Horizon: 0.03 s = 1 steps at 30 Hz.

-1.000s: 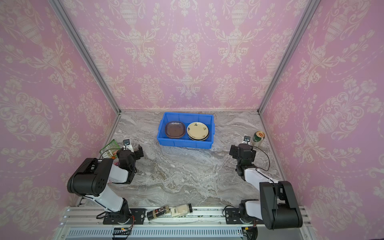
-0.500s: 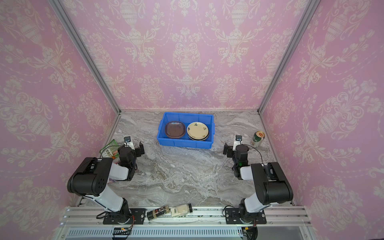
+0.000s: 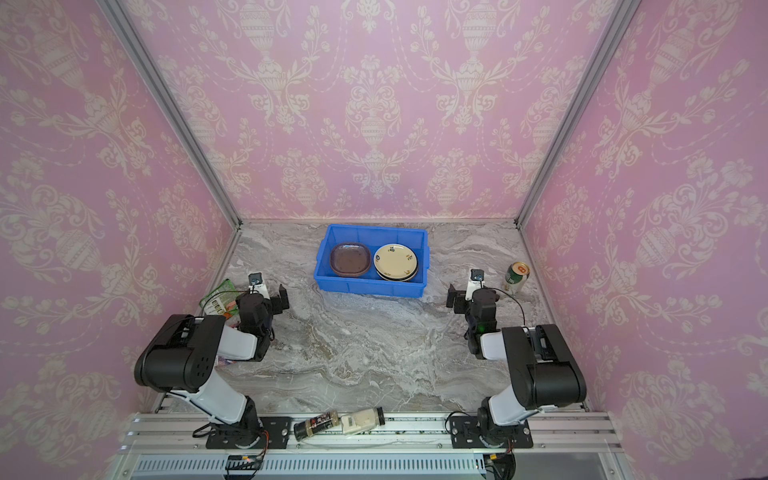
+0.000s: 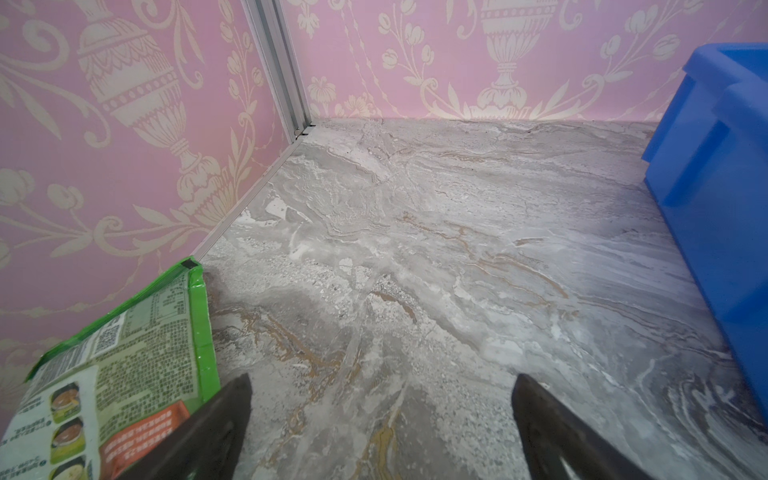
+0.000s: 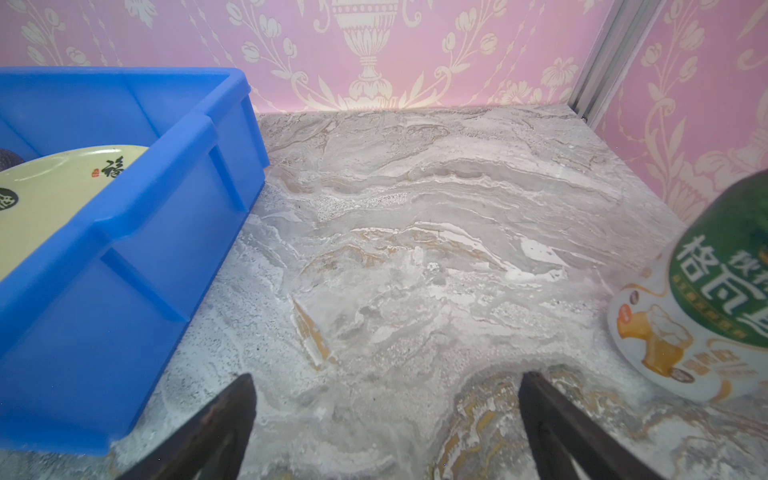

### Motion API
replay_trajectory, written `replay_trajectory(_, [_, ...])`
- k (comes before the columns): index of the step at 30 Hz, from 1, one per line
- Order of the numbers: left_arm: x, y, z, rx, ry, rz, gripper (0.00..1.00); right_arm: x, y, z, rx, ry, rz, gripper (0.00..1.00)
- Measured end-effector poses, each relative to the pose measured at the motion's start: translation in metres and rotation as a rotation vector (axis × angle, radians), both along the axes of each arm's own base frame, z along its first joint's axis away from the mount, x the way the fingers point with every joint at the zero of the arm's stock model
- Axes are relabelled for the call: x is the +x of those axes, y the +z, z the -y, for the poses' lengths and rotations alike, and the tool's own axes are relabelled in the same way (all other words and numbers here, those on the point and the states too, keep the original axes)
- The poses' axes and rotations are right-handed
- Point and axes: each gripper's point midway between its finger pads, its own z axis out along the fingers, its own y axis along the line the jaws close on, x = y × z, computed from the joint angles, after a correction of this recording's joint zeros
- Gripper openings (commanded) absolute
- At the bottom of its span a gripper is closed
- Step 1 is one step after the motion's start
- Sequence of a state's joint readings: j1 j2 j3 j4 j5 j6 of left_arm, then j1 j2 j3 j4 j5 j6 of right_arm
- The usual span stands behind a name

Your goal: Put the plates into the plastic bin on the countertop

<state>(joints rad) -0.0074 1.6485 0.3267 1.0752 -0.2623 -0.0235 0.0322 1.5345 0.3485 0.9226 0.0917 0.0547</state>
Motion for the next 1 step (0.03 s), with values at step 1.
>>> replay_trajectory(1, [0.0,-0.0001,0.0,0.0,0.0,0.0,0.99,0.0,0.0001,0.0,0.0,0.0,0.0,1.0])
